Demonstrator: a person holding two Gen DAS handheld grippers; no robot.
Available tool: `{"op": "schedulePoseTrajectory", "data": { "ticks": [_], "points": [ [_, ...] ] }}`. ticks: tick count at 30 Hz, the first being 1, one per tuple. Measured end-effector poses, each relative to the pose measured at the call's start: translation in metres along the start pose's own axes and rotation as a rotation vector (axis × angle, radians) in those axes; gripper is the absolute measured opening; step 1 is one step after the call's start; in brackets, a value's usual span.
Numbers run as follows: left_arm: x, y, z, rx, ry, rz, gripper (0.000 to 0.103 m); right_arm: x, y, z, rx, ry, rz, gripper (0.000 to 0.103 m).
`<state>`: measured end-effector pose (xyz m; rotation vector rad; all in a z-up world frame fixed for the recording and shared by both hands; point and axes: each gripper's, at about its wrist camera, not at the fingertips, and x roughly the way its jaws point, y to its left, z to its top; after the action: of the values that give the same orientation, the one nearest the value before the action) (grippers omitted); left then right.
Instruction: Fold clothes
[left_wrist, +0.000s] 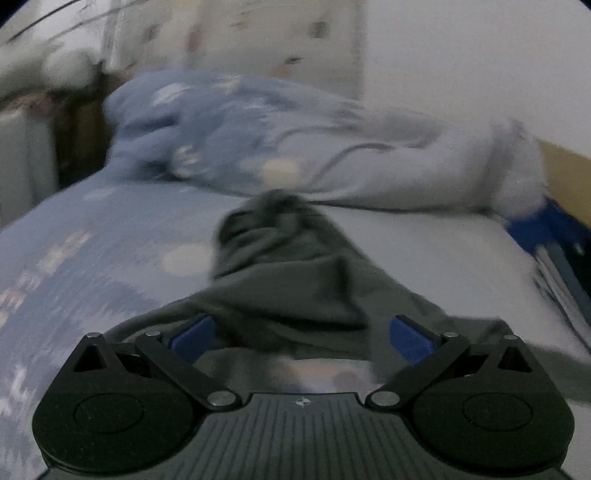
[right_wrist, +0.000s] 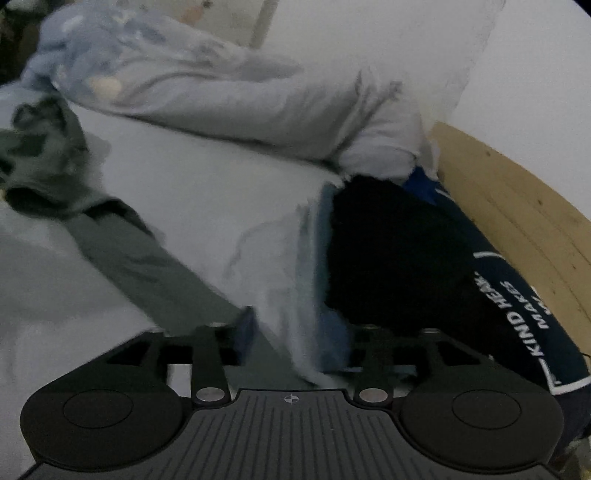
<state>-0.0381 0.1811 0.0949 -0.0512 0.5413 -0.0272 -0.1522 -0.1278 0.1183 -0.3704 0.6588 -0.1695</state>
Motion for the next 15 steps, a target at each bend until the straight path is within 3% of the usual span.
{"op": "schedulePoseTrajectory", "data": {
  "ticks": [8,15],
  "points": [
    [0.017,-0.084,-0.015,0.364,-0.111,0.005,0.103,0.001,0.039,0.002,0.068,-0.158,0.188,0.064],
    [0.034,-0.125,-0.034,0.603,-0.080,-0.014,0.078,0.023,0.050,-0.018,0.175,-0.177,0.322,0.064]
  ]
}}
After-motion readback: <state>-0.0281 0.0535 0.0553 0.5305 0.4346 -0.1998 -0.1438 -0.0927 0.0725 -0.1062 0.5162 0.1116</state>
